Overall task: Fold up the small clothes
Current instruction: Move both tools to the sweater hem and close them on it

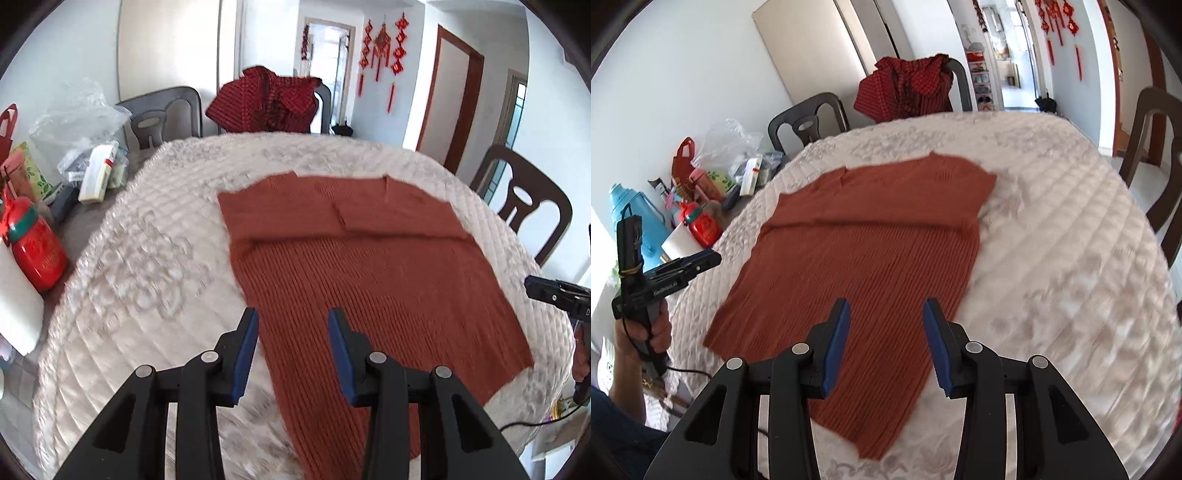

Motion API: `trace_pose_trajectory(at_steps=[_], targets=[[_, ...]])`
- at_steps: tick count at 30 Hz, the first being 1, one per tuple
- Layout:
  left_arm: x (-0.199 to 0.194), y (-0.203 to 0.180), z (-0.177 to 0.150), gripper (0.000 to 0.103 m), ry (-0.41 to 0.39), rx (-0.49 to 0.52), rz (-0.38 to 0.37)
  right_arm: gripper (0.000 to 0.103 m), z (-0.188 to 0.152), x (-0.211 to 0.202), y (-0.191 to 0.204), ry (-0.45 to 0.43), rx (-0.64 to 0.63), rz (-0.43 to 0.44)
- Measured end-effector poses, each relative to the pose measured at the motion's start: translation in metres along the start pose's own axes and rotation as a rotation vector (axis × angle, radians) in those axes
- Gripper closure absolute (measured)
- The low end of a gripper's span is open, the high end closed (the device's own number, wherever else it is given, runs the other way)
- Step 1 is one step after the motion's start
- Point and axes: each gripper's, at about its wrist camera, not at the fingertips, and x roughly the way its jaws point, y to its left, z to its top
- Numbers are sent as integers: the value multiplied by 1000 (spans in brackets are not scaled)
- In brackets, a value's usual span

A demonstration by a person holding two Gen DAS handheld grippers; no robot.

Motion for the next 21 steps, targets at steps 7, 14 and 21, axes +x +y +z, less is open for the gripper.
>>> trace_pose_trajectory(at_steps=[7,14,21], targets=[[1,-13,-21,61,42,3,-10,61,-14,11,8,30,17,25],[-12,-5,-32,61,64,-15,4,61,-25,2,9,50,20,9],[-25,15,-47,61,89,-77,-11,61,-42,-14,0,72,56,2]])
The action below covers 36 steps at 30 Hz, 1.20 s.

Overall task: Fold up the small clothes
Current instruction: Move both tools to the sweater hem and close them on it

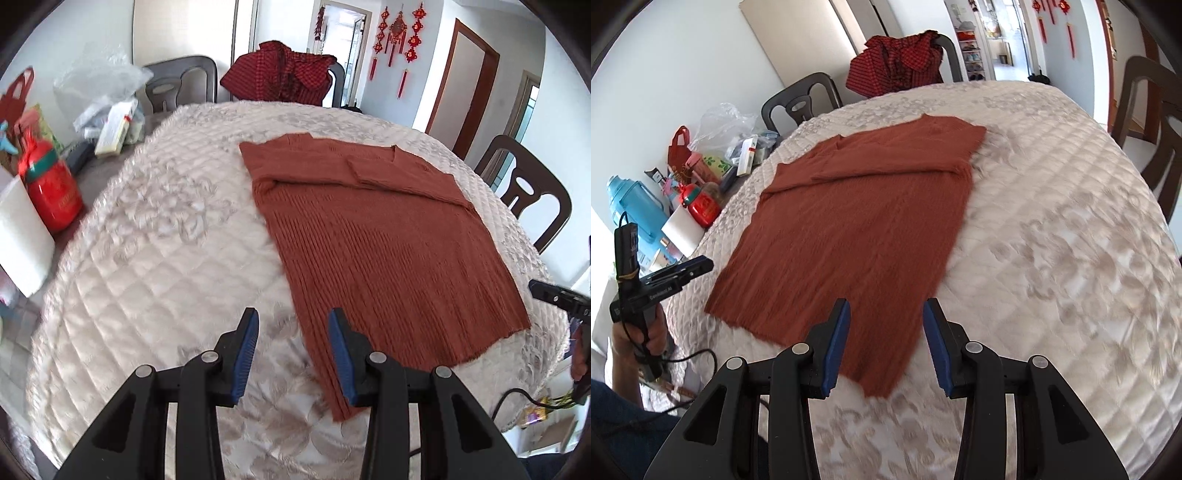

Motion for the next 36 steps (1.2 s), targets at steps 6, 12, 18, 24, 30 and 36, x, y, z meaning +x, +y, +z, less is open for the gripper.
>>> trace_pose_trajectory(at_steps=[6,12,18,24,30,36], targets=[[17,0,-12,61,54,-60,-85,61,-11,18,-6,30,67,36],[17,-10,-15,61,29,-63,-133,61,-12,19,-13,11,124,78],[12,-16,-24,61,37,-68,-190,61,-20,16,-20,15,211,174],[16,-15,-20,61,36,-117,-217,61,-17,19,-21,18,237,206],[22,-13,-15,78,22,-137,-220,94,-15,28,-20,37,219,185],[12,4,-21,93,-5,-189,-279,95,-23,17,-23,5,240,234]])
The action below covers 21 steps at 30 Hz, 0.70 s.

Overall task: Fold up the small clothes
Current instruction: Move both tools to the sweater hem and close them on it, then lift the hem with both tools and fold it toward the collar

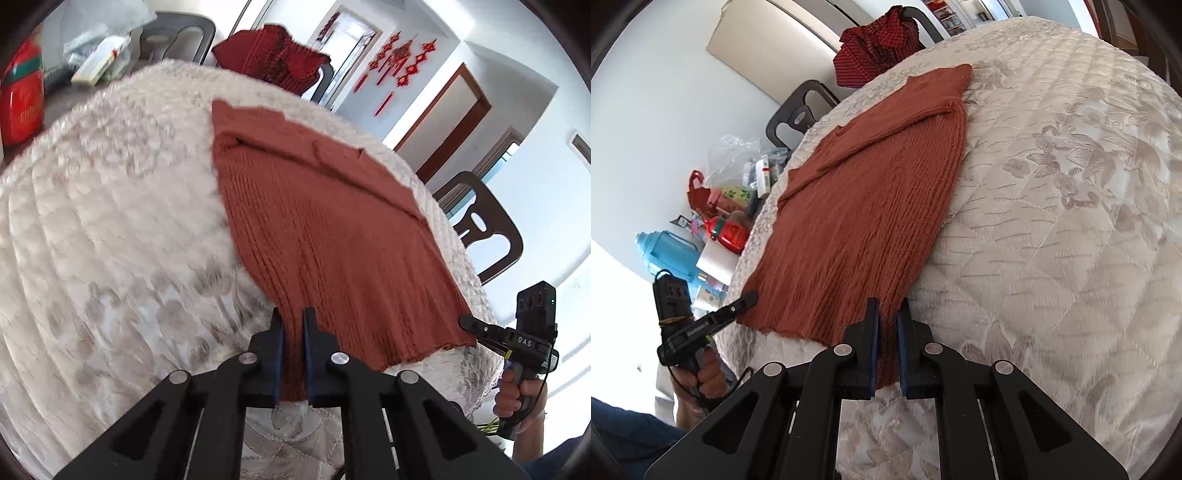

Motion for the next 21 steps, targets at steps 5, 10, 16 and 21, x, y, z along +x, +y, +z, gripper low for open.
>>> trace_pose_trajectory(at_steps=[5,10,16,21], targets=[[-32,1,24,93,-117,11,-48,96,14,-28,7,-109,-19,84],[-54,-2,21,93,-152,3,-89,96,12,-53,13,-174,-13,138],[-56,-8,22,94,-157,4,-115,96,12,-57,23,-184,-26,172],[-53,-2,50,93,-219,-15,-125,96,39,-55,22,-251,-25,226]])
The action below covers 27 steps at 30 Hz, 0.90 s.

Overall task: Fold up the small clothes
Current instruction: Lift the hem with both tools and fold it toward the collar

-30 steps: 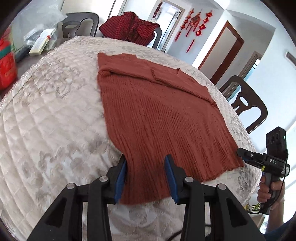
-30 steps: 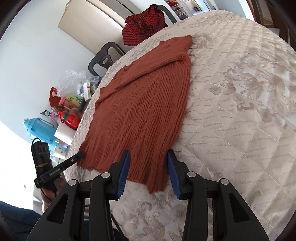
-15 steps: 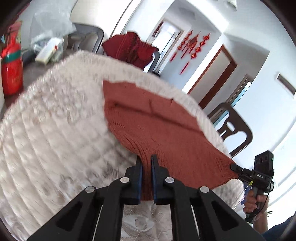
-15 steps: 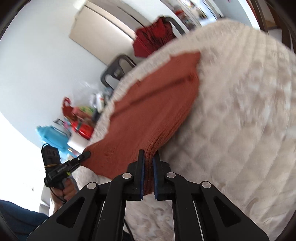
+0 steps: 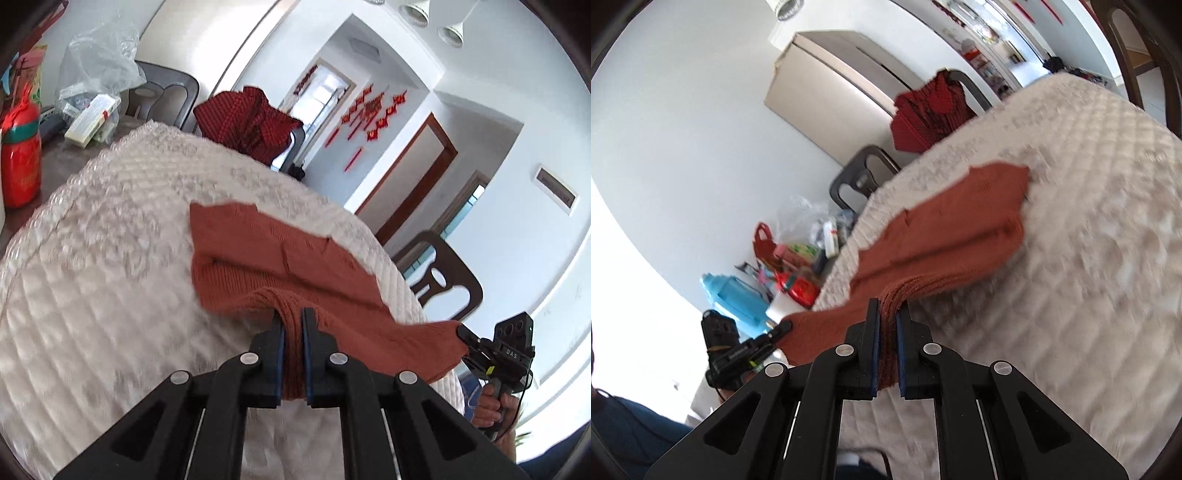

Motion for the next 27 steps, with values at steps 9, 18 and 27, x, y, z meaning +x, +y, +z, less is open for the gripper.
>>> trace_pose_trajectory(at_steps=[9,18,27], targets=[[65,25,68,93,-16,-79,-24,96,71,51,-22,-49,49,28],[157,70,98,93,101,-194,33,96,115,122,-87,-2,227,-38],[196,91,102,93,188,-297,53,96,122,148,-121,50,341,-115]])
